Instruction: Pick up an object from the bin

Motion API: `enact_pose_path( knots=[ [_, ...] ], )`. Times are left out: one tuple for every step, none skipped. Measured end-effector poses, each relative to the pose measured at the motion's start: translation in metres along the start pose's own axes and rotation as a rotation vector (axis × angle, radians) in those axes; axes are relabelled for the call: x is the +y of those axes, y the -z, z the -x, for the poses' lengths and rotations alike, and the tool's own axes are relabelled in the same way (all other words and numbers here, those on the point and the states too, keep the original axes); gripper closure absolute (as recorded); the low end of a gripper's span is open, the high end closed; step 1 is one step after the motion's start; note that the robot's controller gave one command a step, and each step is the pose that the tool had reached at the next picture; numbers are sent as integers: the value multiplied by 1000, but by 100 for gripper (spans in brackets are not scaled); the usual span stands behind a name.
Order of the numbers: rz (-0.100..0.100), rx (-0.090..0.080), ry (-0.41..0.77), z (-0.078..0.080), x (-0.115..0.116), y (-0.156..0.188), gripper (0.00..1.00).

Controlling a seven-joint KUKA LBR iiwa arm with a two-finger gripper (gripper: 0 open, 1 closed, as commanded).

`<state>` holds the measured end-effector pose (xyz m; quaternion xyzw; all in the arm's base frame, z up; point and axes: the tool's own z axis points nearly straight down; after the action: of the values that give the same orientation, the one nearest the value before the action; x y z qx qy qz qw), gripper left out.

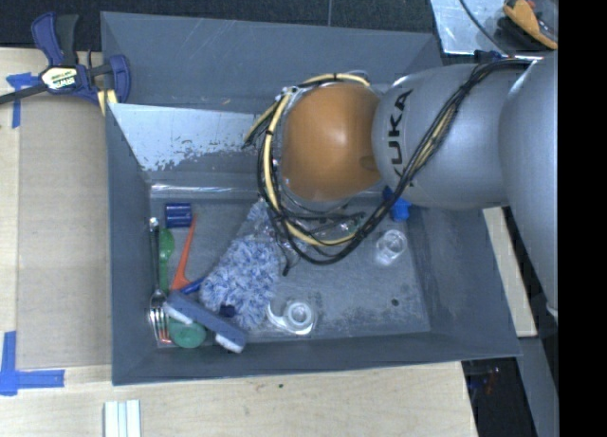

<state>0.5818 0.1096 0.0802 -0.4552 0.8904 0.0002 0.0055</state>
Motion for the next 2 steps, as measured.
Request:
enact_pose_path(
  knots=[
    [-1, -3, -3, 0, 0, 5, 100],
    [0, -2, -5, 0, 0, 26, 100]
  ],
)
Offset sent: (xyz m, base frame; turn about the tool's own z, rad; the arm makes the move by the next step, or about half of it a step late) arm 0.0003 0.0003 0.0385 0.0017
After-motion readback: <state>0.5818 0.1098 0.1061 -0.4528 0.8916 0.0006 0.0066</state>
